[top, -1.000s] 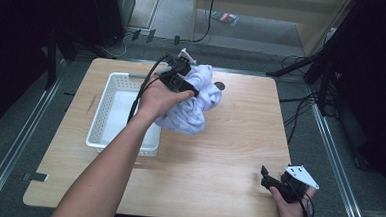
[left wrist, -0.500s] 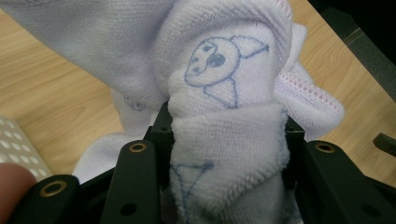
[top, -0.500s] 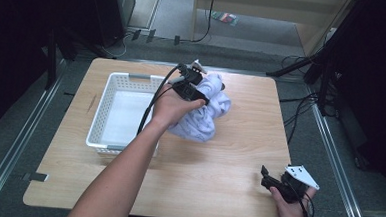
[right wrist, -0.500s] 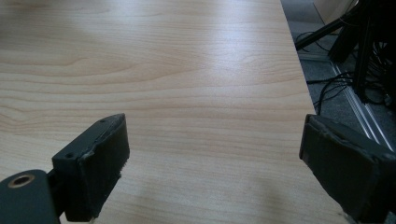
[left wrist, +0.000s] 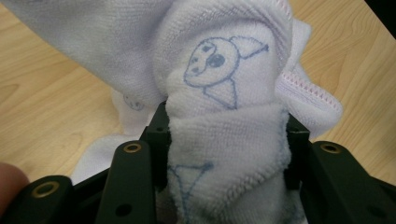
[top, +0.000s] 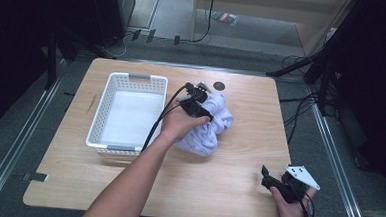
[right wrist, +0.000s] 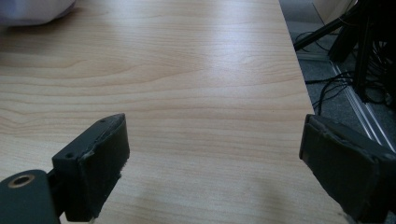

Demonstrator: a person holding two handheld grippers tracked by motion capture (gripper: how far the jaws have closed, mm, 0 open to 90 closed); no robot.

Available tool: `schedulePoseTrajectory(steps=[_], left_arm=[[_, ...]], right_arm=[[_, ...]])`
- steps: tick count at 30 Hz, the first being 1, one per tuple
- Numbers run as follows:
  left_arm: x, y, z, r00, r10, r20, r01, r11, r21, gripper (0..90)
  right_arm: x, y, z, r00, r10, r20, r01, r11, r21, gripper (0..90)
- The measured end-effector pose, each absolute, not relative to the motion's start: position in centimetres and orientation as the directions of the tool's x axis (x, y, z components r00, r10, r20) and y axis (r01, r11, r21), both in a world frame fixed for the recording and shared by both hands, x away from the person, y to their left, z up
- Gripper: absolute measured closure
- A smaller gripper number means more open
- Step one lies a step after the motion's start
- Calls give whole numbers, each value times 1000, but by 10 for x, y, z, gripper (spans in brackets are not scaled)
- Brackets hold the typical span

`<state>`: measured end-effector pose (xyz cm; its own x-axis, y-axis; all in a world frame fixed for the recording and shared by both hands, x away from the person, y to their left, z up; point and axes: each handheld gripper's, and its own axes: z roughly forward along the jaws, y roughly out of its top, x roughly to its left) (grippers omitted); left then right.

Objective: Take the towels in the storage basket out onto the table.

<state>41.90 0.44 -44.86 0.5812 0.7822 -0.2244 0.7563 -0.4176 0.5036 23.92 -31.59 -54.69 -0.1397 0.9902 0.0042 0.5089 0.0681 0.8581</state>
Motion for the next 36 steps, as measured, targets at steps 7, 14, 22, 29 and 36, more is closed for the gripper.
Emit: schedulePoseTrajectory(steps=[7,14,22,29,36], left_arm=[[419,-2,-464,569,788,-237,779,-423,464,233],[416,3,-445,539,815,-211,765,-369,527,0],[415,24,-425,521,837,-170,753,-357,552,0],[413,37,-419,530,839,-123,743,-389,545,0],[411,56,-408,511,852,-117,741,-367,563,0]], right_arm=[[240,-316,-547,-137,991,4,512,68,857,84],[239,-316,-547,-137,991,2,512,69,856,84],[239,-316,-547,-136,991,1,512,69,856,84],[239,-316,-547,-126,992,-4,507,67,859,83],[239,-315,-547,-124,992,-10,505,71,860,84]])
